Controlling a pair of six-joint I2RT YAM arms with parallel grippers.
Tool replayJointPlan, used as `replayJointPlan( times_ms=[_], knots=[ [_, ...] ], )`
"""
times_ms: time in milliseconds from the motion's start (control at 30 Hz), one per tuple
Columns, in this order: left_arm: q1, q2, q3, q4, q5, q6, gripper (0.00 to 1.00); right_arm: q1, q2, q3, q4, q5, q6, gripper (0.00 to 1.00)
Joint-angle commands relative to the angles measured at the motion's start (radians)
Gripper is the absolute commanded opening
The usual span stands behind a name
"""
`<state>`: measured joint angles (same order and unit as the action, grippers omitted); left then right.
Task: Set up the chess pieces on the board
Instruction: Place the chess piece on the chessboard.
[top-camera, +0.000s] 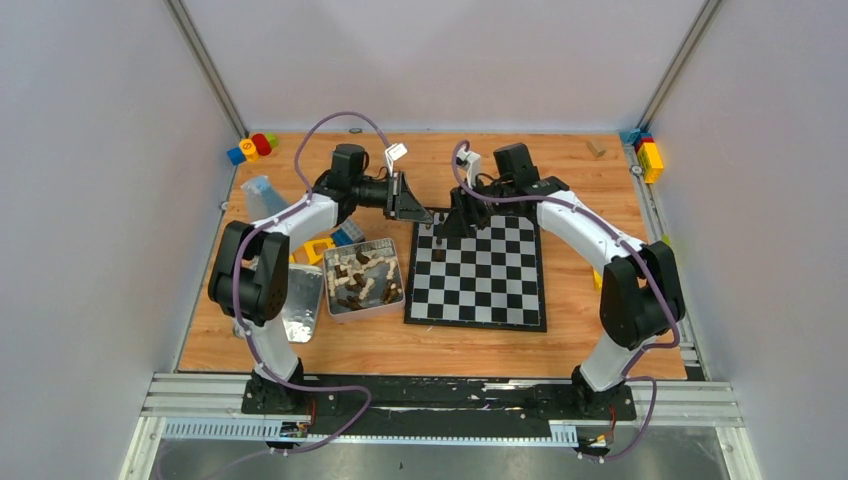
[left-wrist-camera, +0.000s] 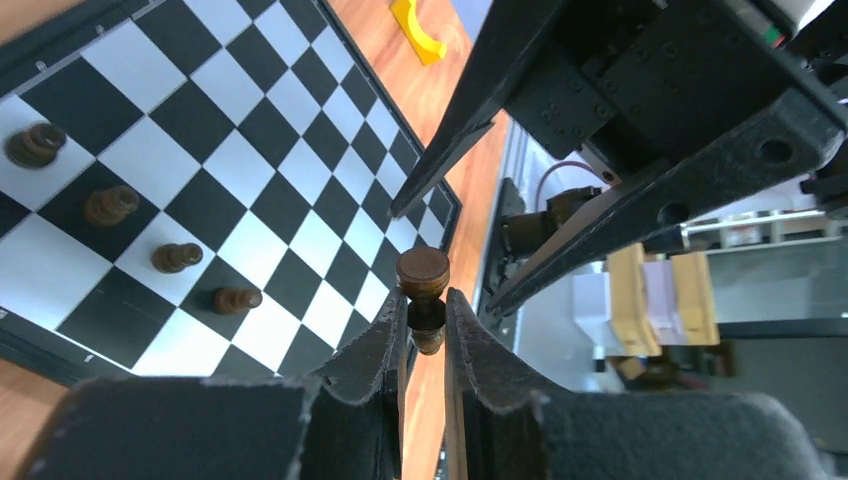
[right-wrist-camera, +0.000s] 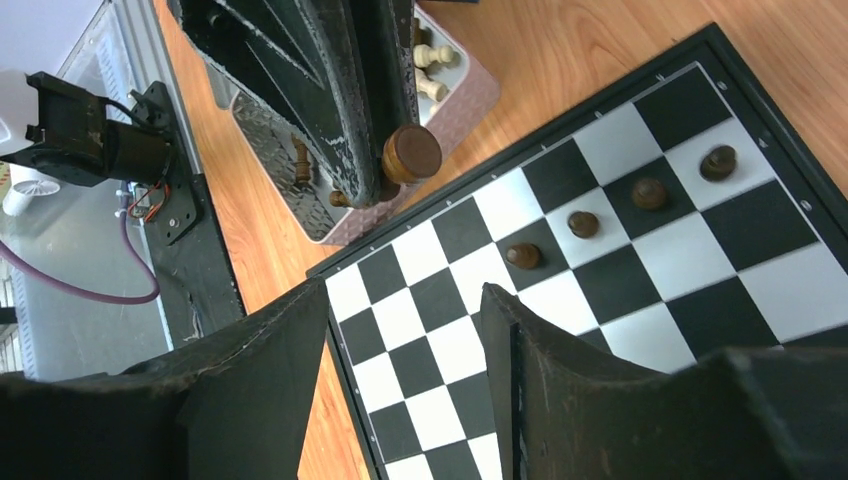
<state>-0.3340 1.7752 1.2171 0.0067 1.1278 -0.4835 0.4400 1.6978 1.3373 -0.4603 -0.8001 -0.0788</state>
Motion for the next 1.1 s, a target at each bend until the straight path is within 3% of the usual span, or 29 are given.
replayJointPlan(
  times_ms=[0,67,167,233,500,1067],
  knots=[
    [-0.003,0.052,-0.028,0.195,0.083,-0.22,0.2,-0.033,-0.061,-0.025,0.047,-0.039,0.02,0.58],
    [-0.016,0.048,-0.016,0.125,0.083,-0.116,0.2,-0.036,-0.058,-0.031,0.057,-0.056,0.032,0.58],
    [-0.047,0.035,0.048,-0.168,0.06,0.1,0.21,-0.045,-0.043,-0.023,0.072,-0.105,0.062,0.58],
    [-0.073,0.021,0.057,-0.255,0.037,0.209,0.2,-0.052,-0.022,-0.012,0.076,-0.144,0.072,0.57],
    [-0.093,-0.031,0.044,-0.351,-0.052,0.373,0.2,-0.059,0.041,-0.012,0.085,-0.308,0.144,0.52],
    [-0.19,-0.186,0.0,-0.429,-0.413,0.665,0.2,-0.068,0.134,-0.002,0.113,-0.349,0.249,0.48]
  ],
)
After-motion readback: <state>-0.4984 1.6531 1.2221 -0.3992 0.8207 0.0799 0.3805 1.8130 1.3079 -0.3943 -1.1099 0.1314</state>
